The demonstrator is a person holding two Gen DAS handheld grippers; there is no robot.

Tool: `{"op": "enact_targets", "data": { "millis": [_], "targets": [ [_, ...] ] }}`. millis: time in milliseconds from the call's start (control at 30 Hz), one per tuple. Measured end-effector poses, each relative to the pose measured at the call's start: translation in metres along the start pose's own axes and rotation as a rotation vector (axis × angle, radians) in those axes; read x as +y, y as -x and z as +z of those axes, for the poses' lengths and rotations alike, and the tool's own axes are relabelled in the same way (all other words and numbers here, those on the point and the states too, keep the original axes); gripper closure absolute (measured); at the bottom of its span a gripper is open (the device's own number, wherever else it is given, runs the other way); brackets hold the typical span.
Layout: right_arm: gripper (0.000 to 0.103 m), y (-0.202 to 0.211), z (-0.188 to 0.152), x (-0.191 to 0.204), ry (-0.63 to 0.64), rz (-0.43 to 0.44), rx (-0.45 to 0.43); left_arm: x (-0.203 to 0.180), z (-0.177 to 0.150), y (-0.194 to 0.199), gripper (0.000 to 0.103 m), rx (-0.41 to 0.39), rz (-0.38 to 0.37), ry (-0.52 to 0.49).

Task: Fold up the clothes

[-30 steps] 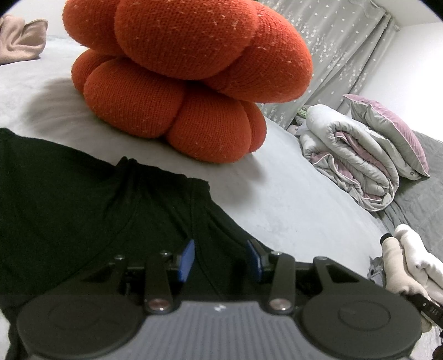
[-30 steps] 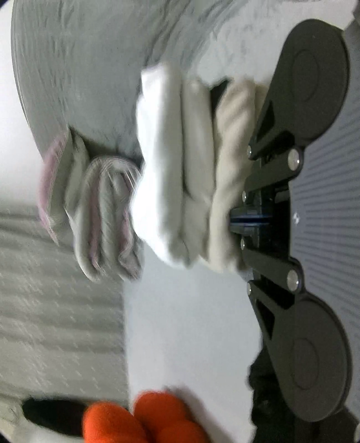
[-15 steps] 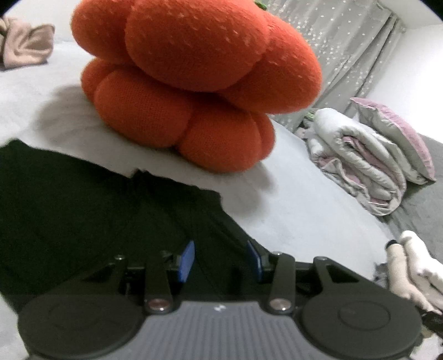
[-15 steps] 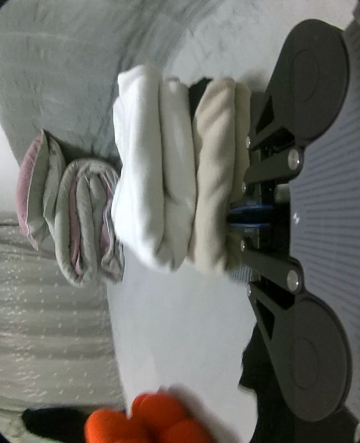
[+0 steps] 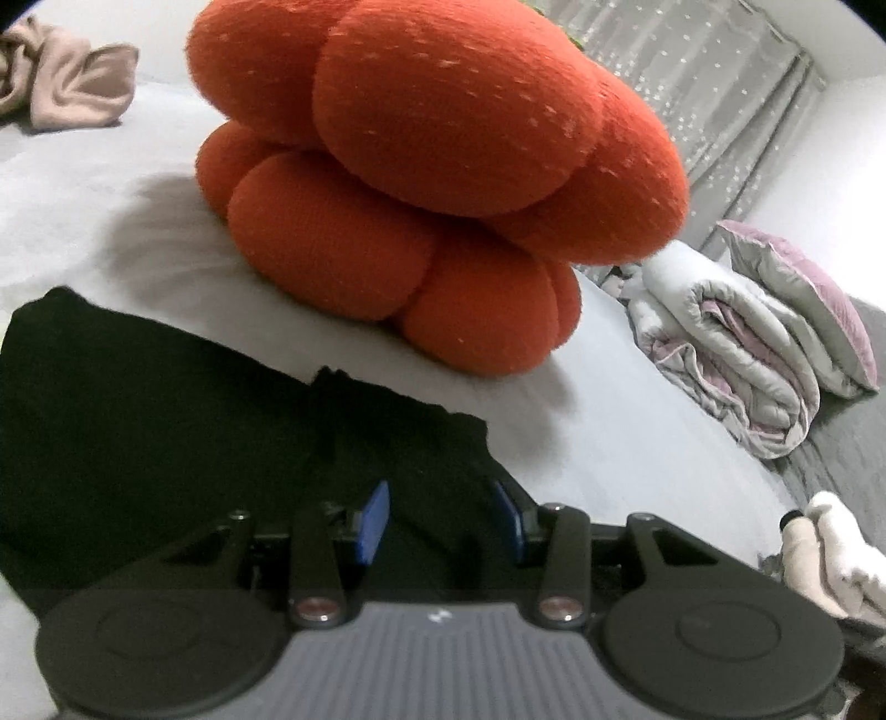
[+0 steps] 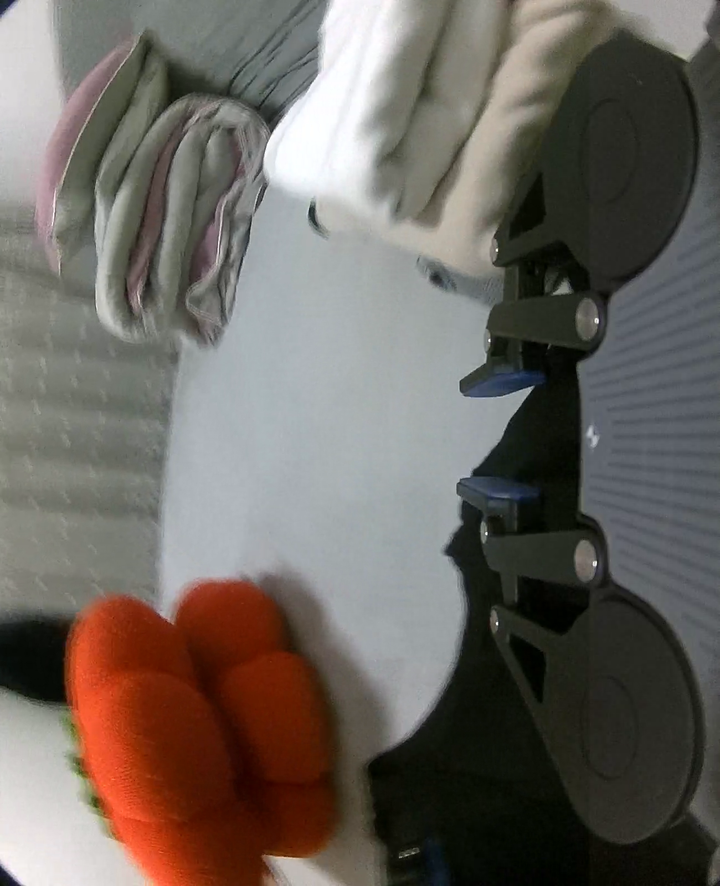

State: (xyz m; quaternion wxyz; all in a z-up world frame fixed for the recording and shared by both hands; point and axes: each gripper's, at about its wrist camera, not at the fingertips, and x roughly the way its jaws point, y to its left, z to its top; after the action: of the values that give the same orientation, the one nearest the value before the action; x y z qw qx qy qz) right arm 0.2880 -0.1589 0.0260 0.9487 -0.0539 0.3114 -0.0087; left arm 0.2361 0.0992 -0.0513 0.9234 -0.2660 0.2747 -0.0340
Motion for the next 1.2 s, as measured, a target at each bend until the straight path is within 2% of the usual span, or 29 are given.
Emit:
{"op": "enact_targets", "data": {
  "millis": [100,233,333,367,433,467,600,800,933,1100,1200],
  "targets": [
    [0.067,-0.022,-0.005,0.008,0.099,0.054,0.015,0.006,0.001,0.0,0.06,-0.002,-0.013,0.026],
    [0.067,-0.04,-0.008,0.027,0.235,0.081,0.004,0.009,0.001,0.0,0.06,-0.002,-0.022,0.042],
    [0.067,-0.049,-0.002,0.025,0.227,0.108,0.006,0.009,0.001,0.0,0.06,-0.003,-0.023,0.041],
    [0.068,-0.052,0.0,0.022,0.197,0.127,0.015,0.009,0.001,0.0,0.06,-0.004,-0.023,0.04],
    [0.085,-0.053,0.002,0.016,0.151,0.178,0.038,0.009,0.001,0.0,0.06,-0.005,-0.023,0.039],
    [0.097,-0.049,0.001,0.017,0.152,0.195,0.043,0.009,0.001,0.0,0.06,-0.006,-0.023,0.039],
    [0.098,-0.042,-0.001,0.024,0.19,0.182,0.035,0.009,0.0,0.0,0.06,-0.006,-0.023,0.039],
    [0.087,-0.031,0.004,0.013,0.108,0.217,0.022,0.008,0.001,0.0,0.06,-0.007,-0.021,0.04],
    [0.083,-0.033,0.008,0.018,0.133,0.237,0.026,0.008,0.001,-0.001,0.06,-0.007,-0.019,0.034],
    [0.065,-0.026,0.01,0.016,0.136,0.246,-0.002,0.009,0.001,-0.002,0.06,-0.007,-0.023,0.042],
    [0.065,-0.026,0.013,0.013,0.128,0.267,-0.014,0.009,0.001,-0.002,0.06,-0.008,-0.019,0.036]
  ]
}}
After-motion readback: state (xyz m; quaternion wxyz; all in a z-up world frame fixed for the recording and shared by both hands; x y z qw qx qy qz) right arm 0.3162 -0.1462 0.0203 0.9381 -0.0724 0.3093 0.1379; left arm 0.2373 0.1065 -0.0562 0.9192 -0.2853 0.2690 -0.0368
